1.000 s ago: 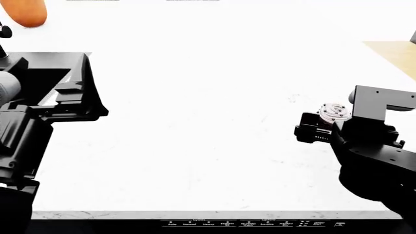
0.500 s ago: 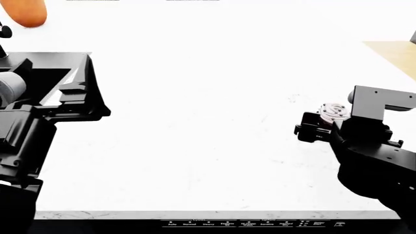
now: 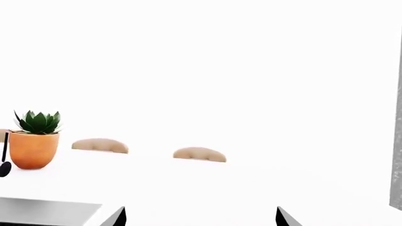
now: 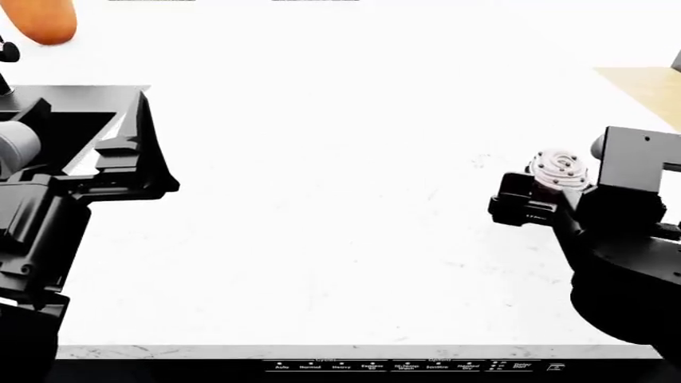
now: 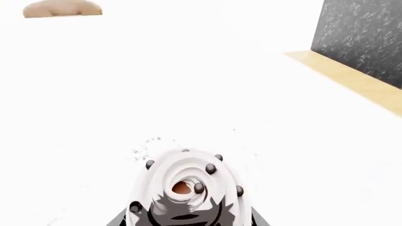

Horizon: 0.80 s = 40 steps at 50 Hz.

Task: Pick up the bowl with donut and place it on the tray. Pick up the cupcake and place it on the tray.

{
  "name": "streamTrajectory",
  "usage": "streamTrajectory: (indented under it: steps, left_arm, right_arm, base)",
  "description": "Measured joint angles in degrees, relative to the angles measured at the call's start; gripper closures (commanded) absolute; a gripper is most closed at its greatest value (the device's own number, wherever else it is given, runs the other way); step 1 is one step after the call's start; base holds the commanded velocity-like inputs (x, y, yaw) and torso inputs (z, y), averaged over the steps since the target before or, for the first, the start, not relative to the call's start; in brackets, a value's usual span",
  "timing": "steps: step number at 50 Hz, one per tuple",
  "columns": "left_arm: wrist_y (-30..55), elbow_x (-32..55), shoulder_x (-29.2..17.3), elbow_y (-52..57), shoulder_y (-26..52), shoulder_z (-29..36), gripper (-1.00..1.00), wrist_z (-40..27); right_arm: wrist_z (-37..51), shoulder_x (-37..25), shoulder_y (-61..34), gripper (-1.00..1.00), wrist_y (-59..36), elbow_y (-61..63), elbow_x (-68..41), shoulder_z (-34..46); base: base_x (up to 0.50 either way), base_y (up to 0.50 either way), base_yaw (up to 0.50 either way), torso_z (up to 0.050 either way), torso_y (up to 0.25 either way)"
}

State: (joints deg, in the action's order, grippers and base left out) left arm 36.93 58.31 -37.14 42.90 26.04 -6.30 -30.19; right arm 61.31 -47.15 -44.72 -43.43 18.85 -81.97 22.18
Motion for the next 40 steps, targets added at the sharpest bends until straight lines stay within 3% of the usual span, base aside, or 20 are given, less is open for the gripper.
streamTrajectory:
  steps: [21,40]
  left_arm:
    - [-0.44,-0.33,-1.14,2.55,-1.54,-0.54,-1.0,-0.44]
    - [0.07,3.09,-3.15,5.11,-1.68,-2.87,-1.0,-2.43]
  right_arm:
    - [10.36,-7.47,2.68,1.0,1.21,19.26,-8.91,-5.81]
    - [13.1,-12.0,5.34,1.0,3.94,28.58,-11.23,-10.6]
  base:
    - [0.0,0.0,0.0,0.0,0.0]
    - [0.0,0.0,0.0,0.0,0.0]
